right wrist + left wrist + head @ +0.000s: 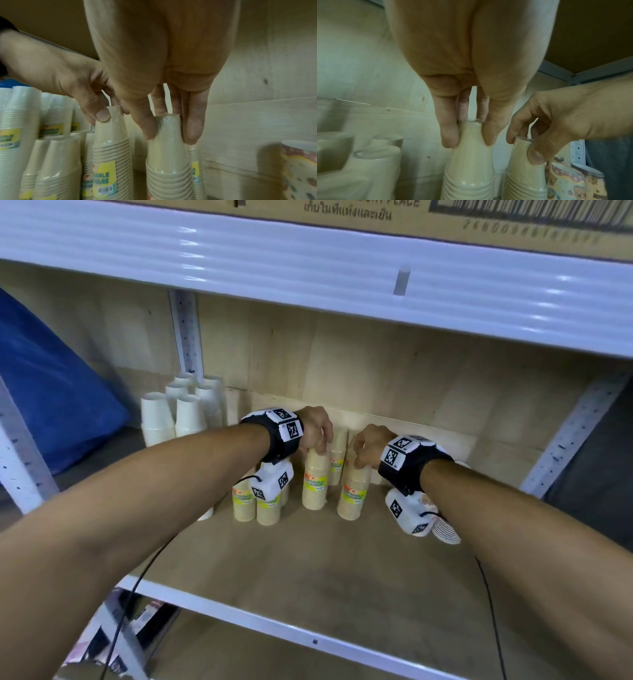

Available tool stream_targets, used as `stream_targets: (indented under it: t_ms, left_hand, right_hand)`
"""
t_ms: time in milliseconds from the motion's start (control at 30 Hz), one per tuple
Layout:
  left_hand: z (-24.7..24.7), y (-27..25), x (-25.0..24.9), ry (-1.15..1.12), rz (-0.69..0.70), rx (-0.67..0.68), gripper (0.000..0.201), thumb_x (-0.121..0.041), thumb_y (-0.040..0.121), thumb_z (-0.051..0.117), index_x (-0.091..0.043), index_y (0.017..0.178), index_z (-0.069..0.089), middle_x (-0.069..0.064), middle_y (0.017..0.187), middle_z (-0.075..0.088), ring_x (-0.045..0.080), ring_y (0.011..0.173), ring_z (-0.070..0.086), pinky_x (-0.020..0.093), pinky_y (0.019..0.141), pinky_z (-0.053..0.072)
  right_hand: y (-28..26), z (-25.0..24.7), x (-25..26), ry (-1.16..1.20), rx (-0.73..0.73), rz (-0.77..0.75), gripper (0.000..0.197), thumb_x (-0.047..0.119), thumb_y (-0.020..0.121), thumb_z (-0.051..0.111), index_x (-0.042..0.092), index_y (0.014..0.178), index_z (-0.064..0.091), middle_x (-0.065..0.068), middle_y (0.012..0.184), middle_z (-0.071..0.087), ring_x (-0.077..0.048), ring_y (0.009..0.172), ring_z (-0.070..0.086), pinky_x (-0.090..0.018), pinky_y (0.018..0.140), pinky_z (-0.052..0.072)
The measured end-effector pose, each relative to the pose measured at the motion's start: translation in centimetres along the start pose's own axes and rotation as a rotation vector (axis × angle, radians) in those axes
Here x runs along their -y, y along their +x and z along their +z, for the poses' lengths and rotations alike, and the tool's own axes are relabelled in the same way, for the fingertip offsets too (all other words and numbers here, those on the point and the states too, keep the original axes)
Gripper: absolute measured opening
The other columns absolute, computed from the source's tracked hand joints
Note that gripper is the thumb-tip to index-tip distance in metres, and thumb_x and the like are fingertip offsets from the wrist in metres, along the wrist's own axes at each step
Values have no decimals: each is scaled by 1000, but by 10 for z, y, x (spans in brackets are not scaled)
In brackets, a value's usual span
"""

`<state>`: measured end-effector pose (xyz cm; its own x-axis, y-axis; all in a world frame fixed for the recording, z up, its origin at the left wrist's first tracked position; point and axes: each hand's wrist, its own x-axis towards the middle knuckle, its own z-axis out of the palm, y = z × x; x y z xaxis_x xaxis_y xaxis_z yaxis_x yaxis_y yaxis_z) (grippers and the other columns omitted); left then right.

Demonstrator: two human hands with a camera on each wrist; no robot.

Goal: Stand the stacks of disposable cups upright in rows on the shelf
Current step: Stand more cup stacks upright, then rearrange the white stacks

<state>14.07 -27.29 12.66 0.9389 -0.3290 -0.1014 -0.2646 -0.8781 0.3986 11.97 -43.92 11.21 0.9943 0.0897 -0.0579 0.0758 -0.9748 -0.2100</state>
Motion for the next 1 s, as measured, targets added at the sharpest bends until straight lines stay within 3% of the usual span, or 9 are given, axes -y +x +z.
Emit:
stream_targets:
  t_ms: [100,333,600,800,1000]
  left_hand:
    - [5,16,-7,24,18,-60,33,-10,78,79,-14,110,72,8,111,65,25,96,65,29,78,55]
    - [17,46,-16,41,49,-78,34,-9,78,77,-12,112,71,8,118,64,25,104,62,28,80,51]
    - [23,69,-13,47,41,-71,34,-9,81,75,-11,115,69,8,119,62,24,105,61,24,74,45]
    - [30,79,-10,21,26,-46,36,-10,82,75,-9,117,68,9,120,64,25,105,62,26,77,49]
    - [33,85,-11,16,27,-30,39,-10,81,76,-8,119,68,10,119,65,26,105,63,28,79,51]
  right_hand:
    - [10,1,-20,-11,-39,41,38,18,75,76,6,111,67,-11,112,66,-25,92,64,-27,72,50]
    - [31,6,-51,-5,-102,99,35,19,84,66,8,118,64,-16,120,63,-33,112,60,-37,89,49]
    - [60,10,-64,4,-92,126,33,10,83,67,5,115,66,-14,117,65,-29,104,64,-32,85,53]
    - [77,11,-71,22,-89,147,29,6,83,66,3,112,68,-13,113,67,-29,102,65,-34,85,53]
    - [87,13,-78,16,-87,103,26,11,79,66,11,104,63,-12,111,62,-31,98,62,-31,77,50]
